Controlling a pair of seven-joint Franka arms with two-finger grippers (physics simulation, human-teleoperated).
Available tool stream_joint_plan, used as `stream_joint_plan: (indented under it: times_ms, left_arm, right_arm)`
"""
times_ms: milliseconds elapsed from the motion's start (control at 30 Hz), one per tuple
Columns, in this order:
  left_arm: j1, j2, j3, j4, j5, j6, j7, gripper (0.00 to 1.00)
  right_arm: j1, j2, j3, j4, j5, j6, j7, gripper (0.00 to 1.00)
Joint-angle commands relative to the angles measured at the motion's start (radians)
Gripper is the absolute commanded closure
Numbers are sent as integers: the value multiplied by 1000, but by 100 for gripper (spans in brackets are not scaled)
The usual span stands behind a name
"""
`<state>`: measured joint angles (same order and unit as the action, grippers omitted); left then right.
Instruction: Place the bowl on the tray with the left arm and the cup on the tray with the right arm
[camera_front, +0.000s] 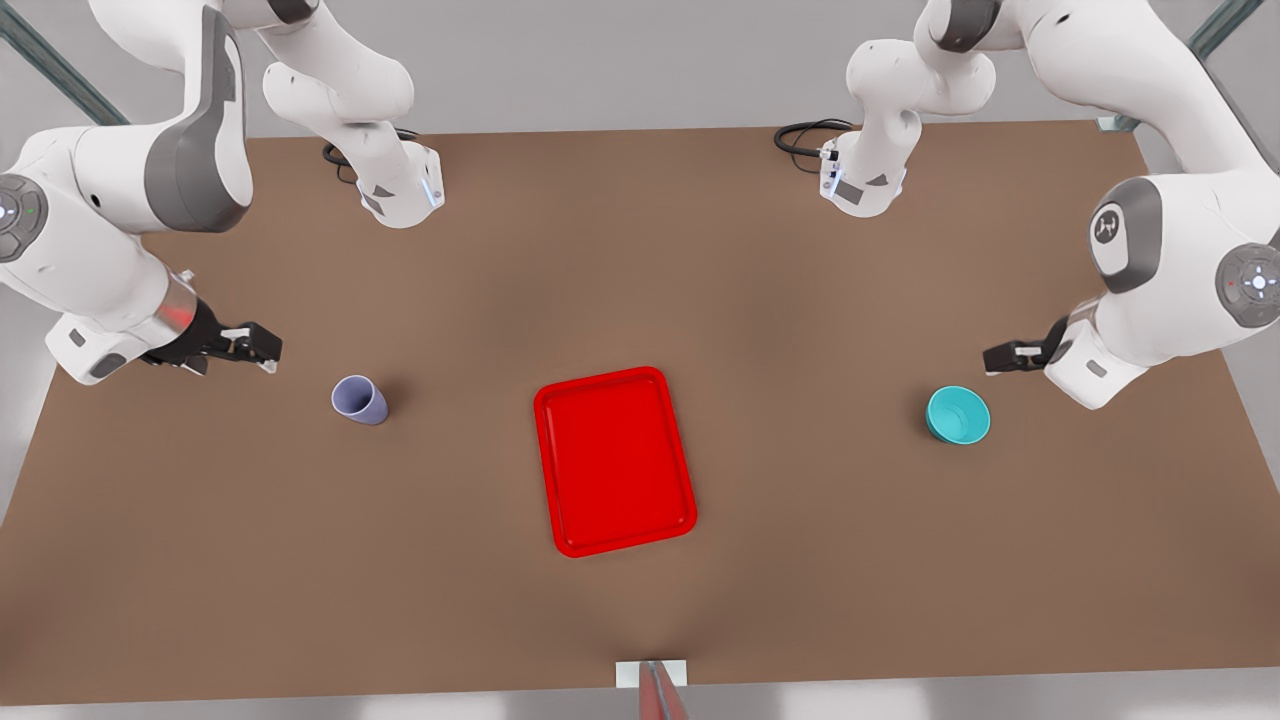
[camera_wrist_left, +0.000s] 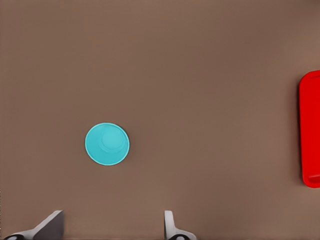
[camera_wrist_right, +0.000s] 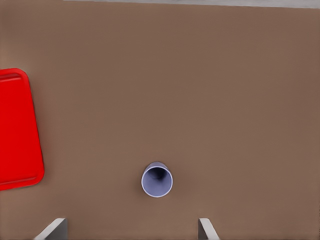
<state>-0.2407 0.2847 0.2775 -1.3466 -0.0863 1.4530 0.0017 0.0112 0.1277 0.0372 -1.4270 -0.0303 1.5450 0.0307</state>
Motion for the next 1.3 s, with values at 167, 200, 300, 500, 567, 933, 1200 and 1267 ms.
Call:
stream_joint_plan:
  times_ms: [167, 200, 300, 500, 567, 933, 1200, 1267]
  left_arm:
    - [218, 48, 8, -276, -199, 337, 429, 0]
    - [222, 48, 9, -339, -223, 418, 448, 0]
    - [222, 56, 14, -594, -432, 739, 629, 0]
    - [236, 165, 14, -623, -639, 759, 784, 0]
    - [238, 165, 19, -623, -638, 759, 787, 0]
    - [251, 257, 55, -622, -629, 756, 851, 0]
    - [238, 287, 55, -620, -595, 781, 827, 0]
    - [236, 287, 55, -620, -593, 781, 827, 0]
  right_arm:
    - [39, 95, 4, -9, 6, -11, 3, 0]
    - [65, 119, 4, -7, 0, 1, 12, 0]
    - [118, 190, 4, -10, -11, 70, 12, 0]
    - [59, 230, -2, 49, -2, 75, 17, 0]
    - [61, 299, 0, 66, 1, 87, 18, 0]
    - [53, 299, 0, 69, 12, 84, 173, 0]
    - [53, 299, 0, 69, 10, 84, 173, 0]
    - [53, 299, 0, 69, 10, 84, 176, 0]
